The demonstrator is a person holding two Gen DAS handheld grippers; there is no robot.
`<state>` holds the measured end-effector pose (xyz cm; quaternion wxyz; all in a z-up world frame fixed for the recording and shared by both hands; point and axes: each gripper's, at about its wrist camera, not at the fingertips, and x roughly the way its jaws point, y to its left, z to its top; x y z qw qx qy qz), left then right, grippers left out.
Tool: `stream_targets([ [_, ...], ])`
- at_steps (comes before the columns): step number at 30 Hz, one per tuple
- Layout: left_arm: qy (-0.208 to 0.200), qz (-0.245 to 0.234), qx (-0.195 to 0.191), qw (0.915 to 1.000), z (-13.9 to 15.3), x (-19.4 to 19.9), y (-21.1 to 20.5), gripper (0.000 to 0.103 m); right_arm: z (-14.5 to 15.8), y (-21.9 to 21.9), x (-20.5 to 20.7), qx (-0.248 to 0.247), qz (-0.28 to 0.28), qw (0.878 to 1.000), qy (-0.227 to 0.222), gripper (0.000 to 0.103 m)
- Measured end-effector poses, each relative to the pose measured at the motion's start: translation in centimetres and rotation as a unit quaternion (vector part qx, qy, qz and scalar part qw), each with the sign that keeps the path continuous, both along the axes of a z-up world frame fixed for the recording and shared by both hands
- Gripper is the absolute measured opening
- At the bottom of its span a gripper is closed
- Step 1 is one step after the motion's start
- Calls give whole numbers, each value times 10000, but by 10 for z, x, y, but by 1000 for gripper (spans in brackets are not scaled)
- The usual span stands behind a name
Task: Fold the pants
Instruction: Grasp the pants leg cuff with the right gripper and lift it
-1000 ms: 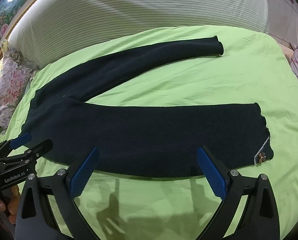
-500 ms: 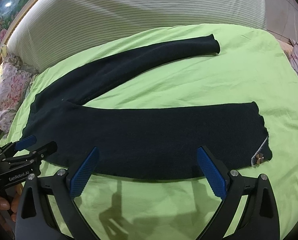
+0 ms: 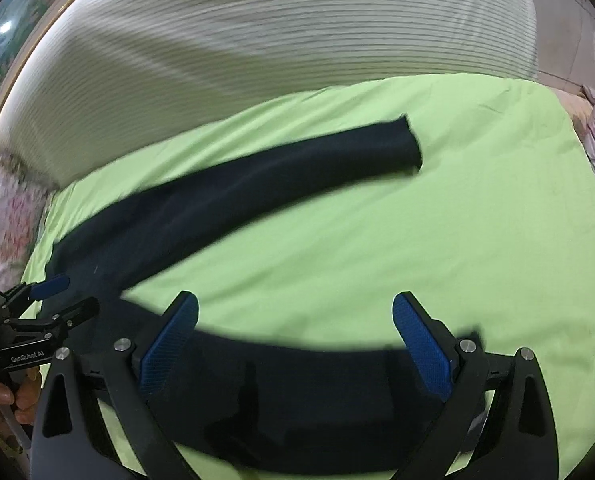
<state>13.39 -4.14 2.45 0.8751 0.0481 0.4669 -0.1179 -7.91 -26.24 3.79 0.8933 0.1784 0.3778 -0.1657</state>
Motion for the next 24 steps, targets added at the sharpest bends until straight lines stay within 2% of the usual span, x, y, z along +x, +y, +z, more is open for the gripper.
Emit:
stream_targets([
  [4,129,-161,-17,9998,0,53,-10,90,4,-39,26,-12,-61,10000,53,98],
  [10,213,-497,237,9983,-9,114,-28,90,0,-90,65,-25,42,9998,175,98],
  [17,259,-893,475,9945,-27,163,-46,90,-10,-144,100,54,6,9997,229,98],
  [21,453,-1195,806,9885,-47,186,-53,90,-17,-164,118,130,95,9994,294,98],
  [24,634,-1379,845,9848,-57,192,-54,90,-22,-175,130,268,177,9989,355,97],
])
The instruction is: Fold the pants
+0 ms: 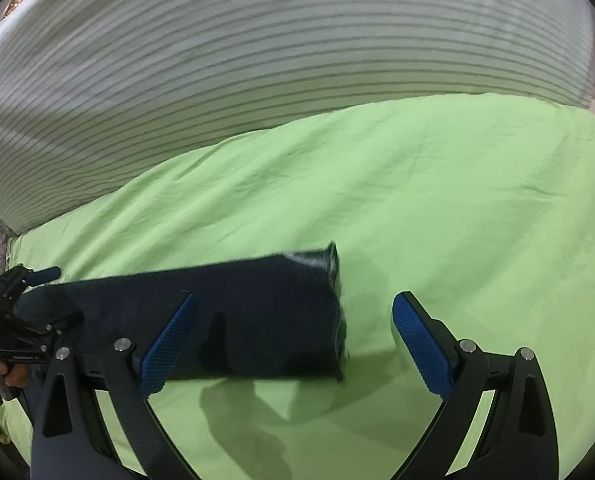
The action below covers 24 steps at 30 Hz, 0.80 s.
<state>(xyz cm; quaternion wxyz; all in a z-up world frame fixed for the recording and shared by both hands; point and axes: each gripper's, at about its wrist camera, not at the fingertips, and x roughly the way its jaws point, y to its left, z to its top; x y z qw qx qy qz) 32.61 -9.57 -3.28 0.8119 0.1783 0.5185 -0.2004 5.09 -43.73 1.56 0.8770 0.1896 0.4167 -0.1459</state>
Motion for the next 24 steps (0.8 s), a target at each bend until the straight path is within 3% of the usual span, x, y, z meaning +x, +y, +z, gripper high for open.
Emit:
stream_targets([
  [2,137,-97,-7,9999,-6,3,1,90,-3,-5,7,133,41,9999,-38,95],
  [5,312,-123,-25,9994,-12,7,12,91,-11,-15,17,486,36,9988,-13,77],
  [9,440,-51,-245,9987,-13,15,15,83,-13,-15,23,528,106,9985,28,41],
  [10,469,-79,-301,9984,-12,13,17,72,-12,-14,23,497,125,9987,38,28],
  [11,500,-124,-346,9981,-10,12,17,57,-11,-12,22,465,136,9988,44,21],
  [12,536,-194,-400,9976,-9,10,17,47,-9,-12,21,462,137,9988,27,13],
  [14,560,-319,-430,9970,-3,3,16,12,-4,-11,16,506,137,9986,-49,12],
  [17,514,-402,-560,9963,9,-9,21,7,7,-9,4,524,159,9983,-218,10],
  [24,300,-376,-955,9943,45,-54,55,6,20,1,-43,682,259,9960,-525,10],
])
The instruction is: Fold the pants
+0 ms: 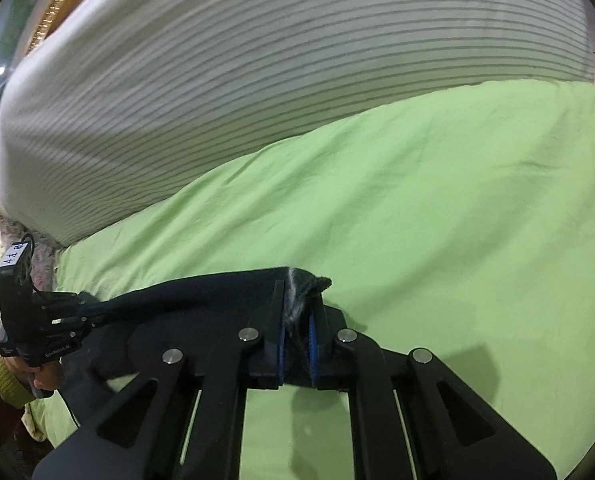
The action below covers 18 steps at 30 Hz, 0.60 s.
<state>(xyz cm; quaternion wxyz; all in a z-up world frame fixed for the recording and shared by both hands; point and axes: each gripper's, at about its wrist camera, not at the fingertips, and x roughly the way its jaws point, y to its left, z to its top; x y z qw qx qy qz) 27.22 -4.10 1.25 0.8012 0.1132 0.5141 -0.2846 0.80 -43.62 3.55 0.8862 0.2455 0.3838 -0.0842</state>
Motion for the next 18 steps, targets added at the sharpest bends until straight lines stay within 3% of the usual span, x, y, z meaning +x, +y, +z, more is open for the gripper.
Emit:
stream_targets([
  [6,-106,171,-232,9995,17,-55,-6,6,0,24,-43,-45,403,9988,-258,10],
  [8,-56,194,-290,9994,17,-74,-19,5,-4,45,-50,-103,473,9986,-202,10],
  [11,110,176,-363,9991,13,-111,-3,5,-14,65,-68,-272,610,9978,-35,10],
  [18,130,103,-325,9993,4,-154,-20,5,-20,80,-104,-539,626,9965,156,10],
])
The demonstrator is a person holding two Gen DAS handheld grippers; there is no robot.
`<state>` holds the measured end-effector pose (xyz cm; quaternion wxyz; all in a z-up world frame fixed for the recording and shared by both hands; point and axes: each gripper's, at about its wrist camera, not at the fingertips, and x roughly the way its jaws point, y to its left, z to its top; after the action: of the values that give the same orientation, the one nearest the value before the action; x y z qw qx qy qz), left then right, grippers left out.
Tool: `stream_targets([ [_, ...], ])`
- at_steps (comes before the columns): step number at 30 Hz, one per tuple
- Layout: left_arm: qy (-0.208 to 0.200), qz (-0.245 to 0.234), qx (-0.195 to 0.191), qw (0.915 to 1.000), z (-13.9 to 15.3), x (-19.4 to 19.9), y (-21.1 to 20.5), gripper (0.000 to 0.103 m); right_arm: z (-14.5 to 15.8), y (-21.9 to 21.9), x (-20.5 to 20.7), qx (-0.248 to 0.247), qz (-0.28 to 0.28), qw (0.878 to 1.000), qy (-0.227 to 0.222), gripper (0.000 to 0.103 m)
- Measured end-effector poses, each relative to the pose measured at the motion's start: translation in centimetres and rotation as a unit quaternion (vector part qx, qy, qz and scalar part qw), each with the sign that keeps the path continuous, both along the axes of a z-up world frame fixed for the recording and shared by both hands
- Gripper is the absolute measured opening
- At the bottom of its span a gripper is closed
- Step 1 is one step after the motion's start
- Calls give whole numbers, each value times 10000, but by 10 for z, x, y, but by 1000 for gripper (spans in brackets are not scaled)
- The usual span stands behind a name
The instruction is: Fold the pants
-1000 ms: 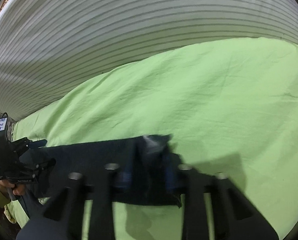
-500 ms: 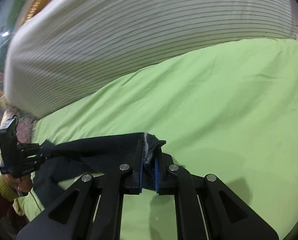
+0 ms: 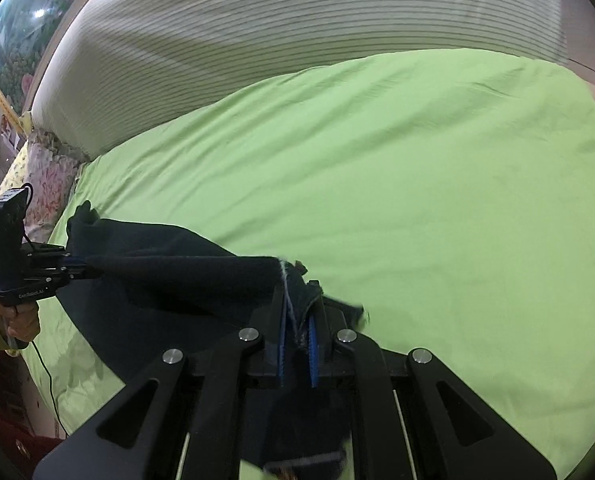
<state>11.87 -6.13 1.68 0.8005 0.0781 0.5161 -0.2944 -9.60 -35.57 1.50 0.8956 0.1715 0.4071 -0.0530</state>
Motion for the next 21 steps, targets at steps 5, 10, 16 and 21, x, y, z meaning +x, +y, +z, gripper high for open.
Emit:
stream_targets([
  [5,-66,72,-41,9999,-2,-24,-10,5,1,5,-27,-229,-47,9997,38,10],
  [10,-70,67,-14,10000,-5,-46,-12,5,1,12,-49,-464,-16,9989,117,9],
  [16,-37,-123,181,9998,-21,-68,-18,6,-6,11,-75,-616,-5,9977,298,9],
  [21,5,-173,220,9996,-36,-71,-23,6,-20,13,-81,-691,-24,9960,567,4],
])
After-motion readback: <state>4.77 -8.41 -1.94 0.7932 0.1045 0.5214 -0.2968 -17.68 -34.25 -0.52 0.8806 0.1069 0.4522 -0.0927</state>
